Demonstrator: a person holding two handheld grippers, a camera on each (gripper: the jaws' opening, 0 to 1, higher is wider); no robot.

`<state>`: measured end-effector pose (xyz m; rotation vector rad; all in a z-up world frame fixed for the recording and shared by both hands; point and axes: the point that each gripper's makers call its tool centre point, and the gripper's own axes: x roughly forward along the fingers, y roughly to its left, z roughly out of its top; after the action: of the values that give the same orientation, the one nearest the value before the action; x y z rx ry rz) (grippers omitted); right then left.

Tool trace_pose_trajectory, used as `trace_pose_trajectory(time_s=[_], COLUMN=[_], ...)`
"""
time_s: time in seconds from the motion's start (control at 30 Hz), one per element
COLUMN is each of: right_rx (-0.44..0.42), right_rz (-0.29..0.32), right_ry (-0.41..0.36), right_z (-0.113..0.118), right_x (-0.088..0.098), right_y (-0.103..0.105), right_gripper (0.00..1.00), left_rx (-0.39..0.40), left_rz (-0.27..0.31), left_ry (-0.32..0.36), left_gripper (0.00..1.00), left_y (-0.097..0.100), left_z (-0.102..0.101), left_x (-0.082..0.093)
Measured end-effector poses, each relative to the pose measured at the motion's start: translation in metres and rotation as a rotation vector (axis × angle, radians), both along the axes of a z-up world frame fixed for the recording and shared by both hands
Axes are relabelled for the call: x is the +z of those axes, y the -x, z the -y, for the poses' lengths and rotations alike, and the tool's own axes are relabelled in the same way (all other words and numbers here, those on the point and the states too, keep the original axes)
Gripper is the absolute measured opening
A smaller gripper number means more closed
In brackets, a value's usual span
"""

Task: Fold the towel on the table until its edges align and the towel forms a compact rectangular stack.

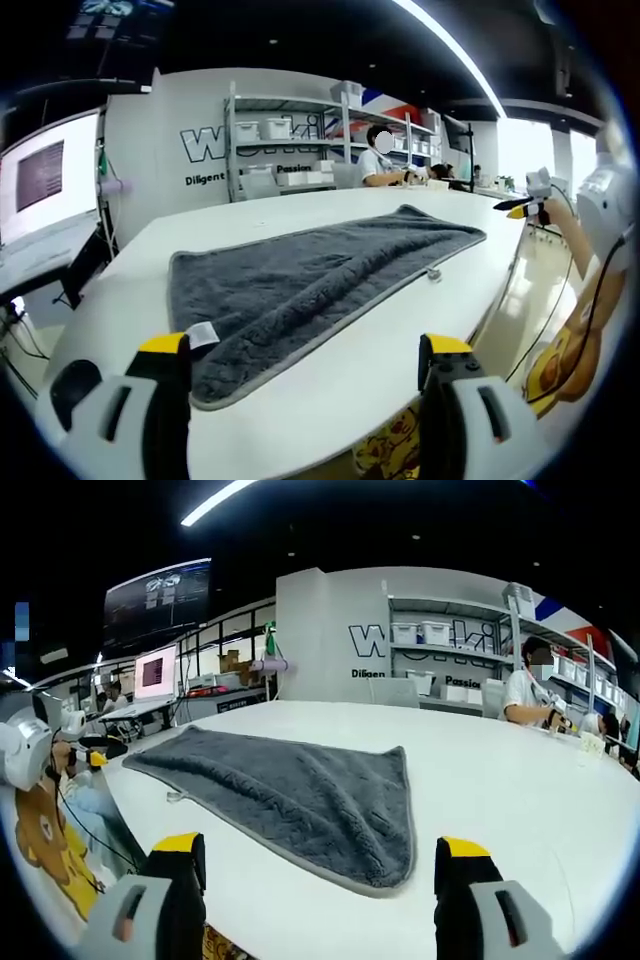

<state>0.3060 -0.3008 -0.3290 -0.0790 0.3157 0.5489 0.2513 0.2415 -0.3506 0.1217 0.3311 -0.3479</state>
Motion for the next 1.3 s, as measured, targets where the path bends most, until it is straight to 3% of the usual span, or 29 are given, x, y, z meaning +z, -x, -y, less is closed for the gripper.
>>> trace_pose_trajectory(time_s=[0.13,0.27,0.33,0.4,0.5,0.6,0.7,0.73,0.77,0.8,0.87,1.03,1.13,1.3], right_rx=[0.036,0.035,0.050,0.053,0.083,0.137,0.227,0.254,0.270,0.300,0.321,0.408,0.451,0.511], right_rz=[0.013,0.009,0.006,0.015,0.054,0.108,0.113,0.105,0.095,0.082,0.083,0.118,0.122,0.102], right_ry=[0.038,0.113,0.178,0.191,0.210,0.295,0.406,0.434,0.451,0.477,0.474,0.414,0.388,0.359], right_z=[-0.010,-0.004,0.002,0.006,0.015,0.020,0.026,0.027,0.029,0.032,0.037,0.043,0.040,0.029], right_x=[0.001,-0.006,-0.013,-0.015,-0.013,-0.011,-0.017,-0.020,-0.023,-0.027,-0.027,-0.020,-0.023,-0.035], right_y=[0.000,-0.003,-0.002,-0.003,-0.003,-0.001,0.002,0.003,0.004,0.004,0.001,-0.005,-0.006,-0.009], right_gripper=[0.96,0.92,0.90,0.88,0.85,0.85,0.85,0.84,0.83,0.82,0.79,0.67,0.58,0.51], left_rx=[-0.002,0.002,0.007,0.008,-0.011,-0.053,-0.158,-0.238,-0.255,-0.312,-0.364,-0.403,-0.440,-0.490], left_rz=[-0.003,-0.009,-0.020,-0.030,-0.064,-0.066,-0.075,-0.022,-0.002,0.058,0.089,0.065,0.075,0.066], left_ry=[0.001,-0.002,-0.028,-0.048,-0.165,-0.191,-0.223,-0.205,-0.190,-0.127,-0.054,-0.064,0.010,0.027], left_gripper=[0.99,0.98,0.98,0.98,0.97,0.94,0.86,0.87,0.89,0.89,0.84,0.72,0.66,0.60], left_y=[0.000,0.000,0.000,0.000,0.002,0.002,0.002,0.001,0.001,-0.001,-0.002,-0.005,-0.004,-0.005], left_z=[0.000,-0.003,-0.010,-0.017,-0.033,-0.036,-0.040,-0.033,-0.031,-0.027,-0.032,-0.049,-0.051,-0.052], left_x=[-0.001,-0.003,-0.007,-0.010,-0.021,-0.025,-0.029,-0.024,-0.021,-0.014,-0.011,-0.023,-0.021,-0.028])
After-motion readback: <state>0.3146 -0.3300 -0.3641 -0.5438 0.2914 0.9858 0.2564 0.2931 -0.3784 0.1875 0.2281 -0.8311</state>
